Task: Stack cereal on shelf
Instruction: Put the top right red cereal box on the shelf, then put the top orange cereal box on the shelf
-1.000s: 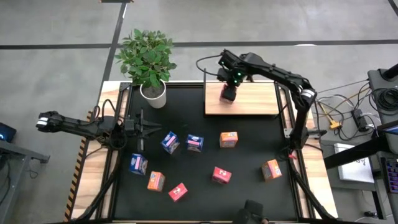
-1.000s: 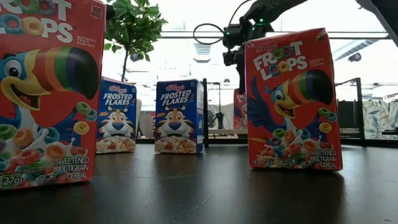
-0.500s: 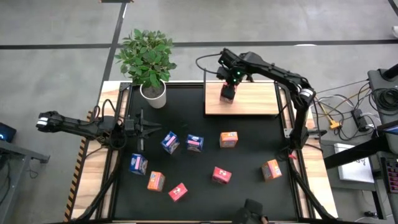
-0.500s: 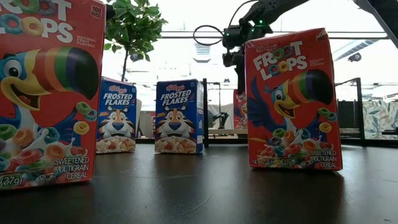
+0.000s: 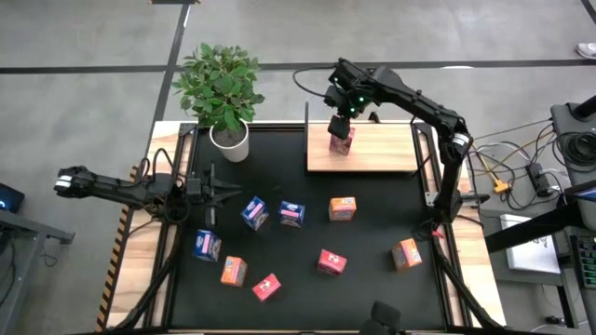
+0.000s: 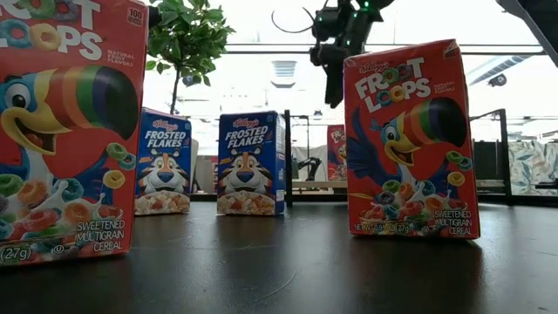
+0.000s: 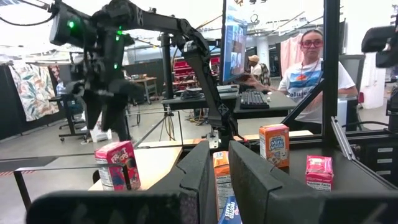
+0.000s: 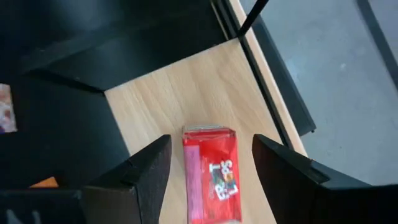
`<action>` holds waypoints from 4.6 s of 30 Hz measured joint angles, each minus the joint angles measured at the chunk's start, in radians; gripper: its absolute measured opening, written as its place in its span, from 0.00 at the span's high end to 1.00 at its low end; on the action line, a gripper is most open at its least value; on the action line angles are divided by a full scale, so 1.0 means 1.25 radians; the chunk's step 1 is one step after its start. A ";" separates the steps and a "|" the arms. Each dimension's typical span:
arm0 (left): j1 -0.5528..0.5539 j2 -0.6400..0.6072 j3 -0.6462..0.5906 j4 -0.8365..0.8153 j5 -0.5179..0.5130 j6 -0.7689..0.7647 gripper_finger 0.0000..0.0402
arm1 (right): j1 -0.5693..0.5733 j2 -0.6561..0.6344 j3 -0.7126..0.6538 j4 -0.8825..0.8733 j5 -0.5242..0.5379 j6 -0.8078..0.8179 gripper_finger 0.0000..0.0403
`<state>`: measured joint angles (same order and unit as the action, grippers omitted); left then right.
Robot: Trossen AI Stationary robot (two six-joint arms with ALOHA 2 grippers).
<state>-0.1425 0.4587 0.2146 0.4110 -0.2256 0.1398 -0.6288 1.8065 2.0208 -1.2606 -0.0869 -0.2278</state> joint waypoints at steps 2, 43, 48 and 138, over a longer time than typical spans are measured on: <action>0.000 0.000 0.000 -0.001 0.000 -0.002 0.89 | 0.004 0.000 0.033 -0.075 0.000 0.012 0.47; 0.000 0.021 0.002 -0.023 0.000 -0.016 0.89 | -0.011 -0.104 -0.408 0.345 0.072 -0.034 0.98; 0.000 0.022 0.002 -0.023 0.000 -0.017 0.89 | -0.011 -0.088 -0.408 0.393 0.081 -0.059 0.98; 0.000 0.037 0.003 -0.006 -0.001 -0.014 0.89 | 0.536 -0.488 -0.812 0.577 0.049 0.258 0.95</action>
<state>-0.1425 0.5045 0.2184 0.4031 -0.2264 0.1224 0.0406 1.1969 1.0063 -0.5391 -0.0251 0.0942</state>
